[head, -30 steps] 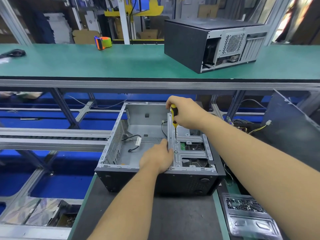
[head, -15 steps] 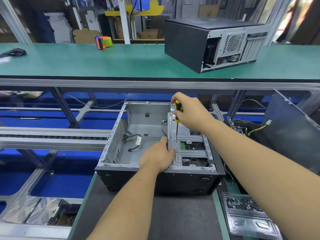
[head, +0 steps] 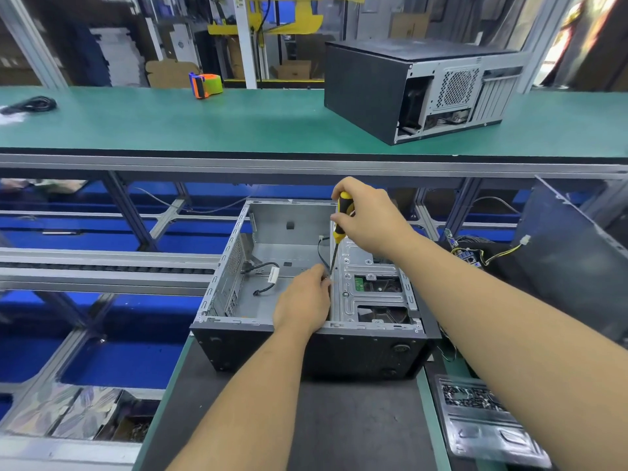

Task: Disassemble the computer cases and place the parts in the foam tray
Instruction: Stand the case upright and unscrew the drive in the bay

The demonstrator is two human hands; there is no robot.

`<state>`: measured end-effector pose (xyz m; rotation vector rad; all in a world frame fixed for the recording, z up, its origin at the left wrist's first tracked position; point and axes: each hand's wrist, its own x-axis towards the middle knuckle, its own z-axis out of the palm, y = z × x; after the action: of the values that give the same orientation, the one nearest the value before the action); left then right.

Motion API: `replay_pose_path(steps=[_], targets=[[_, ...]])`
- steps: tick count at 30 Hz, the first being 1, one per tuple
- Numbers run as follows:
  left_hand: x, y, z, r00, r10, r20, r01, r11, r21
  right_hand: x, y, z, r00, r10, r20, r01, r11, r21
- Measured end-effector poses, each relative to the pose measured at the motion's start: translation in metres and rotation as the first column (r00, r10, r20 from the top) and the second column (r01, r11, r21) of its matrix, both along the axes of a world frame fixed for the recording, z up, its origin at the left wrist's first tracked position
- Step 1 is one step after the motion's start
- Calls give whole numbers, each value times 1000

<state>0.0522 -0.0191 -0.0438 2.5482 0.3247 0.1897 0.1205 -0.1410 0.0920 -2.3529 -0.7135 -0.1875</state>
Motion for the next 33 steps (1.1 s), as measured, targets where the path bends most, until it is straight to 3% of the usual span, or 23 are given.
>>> replay_pose_path(steps=[5,8,14,23,26,30,33], targets=[[1,1,3,995,95,-27,-97,992,-82,5,-19,-3,986,-162,39,165,983,-78],[-1,0,3,996,87,-35,-89,995,-44,7,-34,-8,973,-231,28,232,966,-114],[-2,-2,5,997,66,-43,-65,998,23,8,-47,-9,961,-271,-56,267,961,-71],[-1,-2,5,995,81,-52,-79,996,36,10,-46,-10,963,-262,-54,254,959,-122],[1,-2,4,993,94,-70,-94,996,3,15,-46,2,975,-215,-64,191,945,-266],[3,1,0,990,111,-85,-115,992,-48,21,-39,13,975,-219,-27,177,850,-496],[9,3,5,983,148,-111,-172,953,-250,21,-38,15,952,-305,29,267,781,-564]])
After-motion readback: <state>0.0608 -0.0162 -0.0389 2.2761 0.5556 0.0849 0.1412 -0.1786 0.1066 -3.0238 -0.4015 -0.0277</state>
